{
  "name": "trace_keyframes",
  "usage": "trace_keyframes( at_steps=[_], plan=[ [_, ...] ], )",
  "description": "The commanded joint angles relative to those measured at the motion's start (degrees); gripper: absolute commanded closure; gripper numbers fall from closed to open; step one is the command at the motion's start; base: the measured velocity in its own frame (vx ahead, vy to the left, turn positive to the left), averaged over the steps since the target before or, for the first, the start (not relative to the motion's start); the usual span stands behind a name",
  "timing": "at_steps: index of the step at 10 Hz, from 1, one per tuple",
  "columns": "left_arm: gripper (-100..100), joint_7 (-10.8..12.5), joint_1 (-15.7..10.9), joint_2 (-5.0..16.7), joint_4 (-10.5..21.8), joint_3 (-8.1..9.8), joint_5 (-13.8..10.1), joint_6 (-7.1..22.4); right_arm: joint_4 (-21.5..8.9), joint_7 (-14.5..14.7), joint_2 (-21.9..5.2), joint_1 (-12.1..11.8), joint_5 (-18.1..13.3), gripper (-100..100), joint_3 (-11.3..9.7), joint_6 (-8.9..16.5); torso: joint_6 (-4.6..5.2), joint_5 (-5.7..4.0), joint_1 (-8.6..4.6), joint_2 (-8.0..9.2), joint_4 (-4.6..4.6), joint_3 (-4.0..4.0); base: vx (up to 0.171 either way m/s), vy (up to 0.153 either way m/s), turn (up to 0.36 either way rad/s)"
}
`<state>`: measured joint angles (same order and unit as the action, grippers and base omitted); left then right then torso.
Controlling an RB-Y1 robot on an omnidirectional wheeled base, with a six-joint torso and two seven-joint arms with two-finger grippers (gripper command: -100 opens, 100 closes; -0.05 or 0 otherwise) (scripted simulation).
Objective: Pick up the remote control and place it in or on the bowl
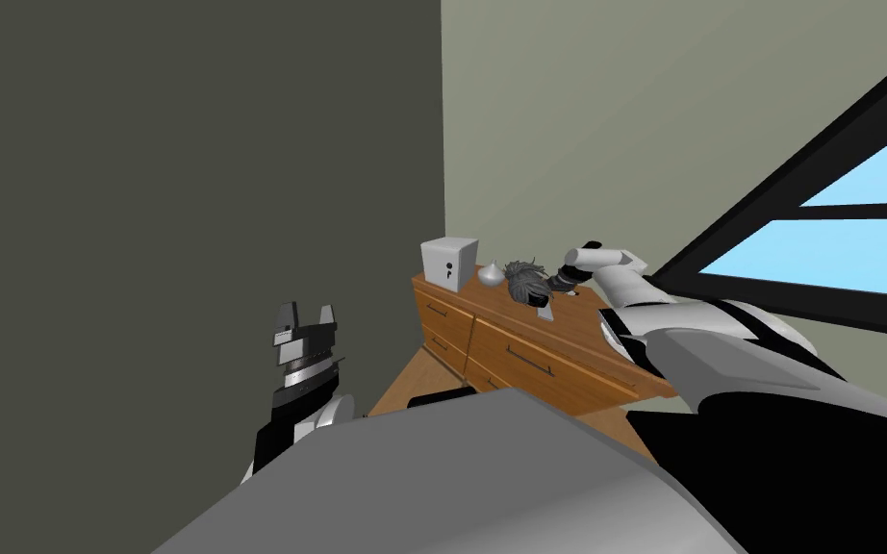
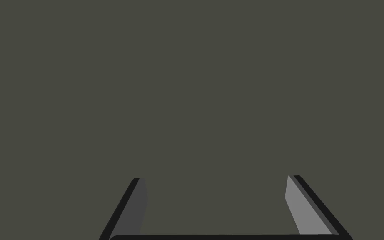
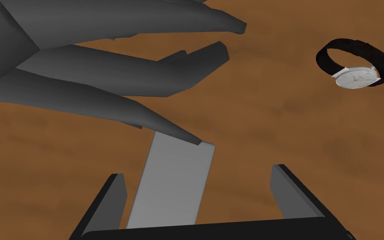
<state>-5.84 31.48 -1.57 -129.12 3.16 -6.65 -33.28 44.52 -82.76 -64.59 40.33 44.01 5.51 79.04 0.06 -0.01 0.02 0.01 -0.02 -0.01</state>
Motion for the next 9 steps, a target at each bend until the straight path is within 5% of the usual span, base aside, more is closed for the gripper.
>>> trace_keyframes(
  at_steps=[1,7,9],
  plan=[
    [0,0.00,0.00,0.00,0.00,0.00,0.00,0.00,-0.40,-0.24,-0.36,0.17,0.14,-100,0.00,1.71,0.00,0.00,0.00,0.00,0.00,0.00,0.000,0.000,0.000],
    [0,0.00,0.00,0.00,0.00,0.00,0.00,0.00,-8.83,-4.96,-3.16,3.92,0.54,-100,-2.10,10.61,-0.01,0.00,0.01,-0.02,0.00,-0.01,0.017,0.003,0.058],
    [0,0.00,0.00,0.00,0.00,0.00,0.00,0.00,-9.45,-4.96,-3.16,3.92,0.54,-100,-2.10,11.52,0.01,0.00,-0.01,0.02,0.00,0.01,0.005,0.001,0.019]
  ],
)
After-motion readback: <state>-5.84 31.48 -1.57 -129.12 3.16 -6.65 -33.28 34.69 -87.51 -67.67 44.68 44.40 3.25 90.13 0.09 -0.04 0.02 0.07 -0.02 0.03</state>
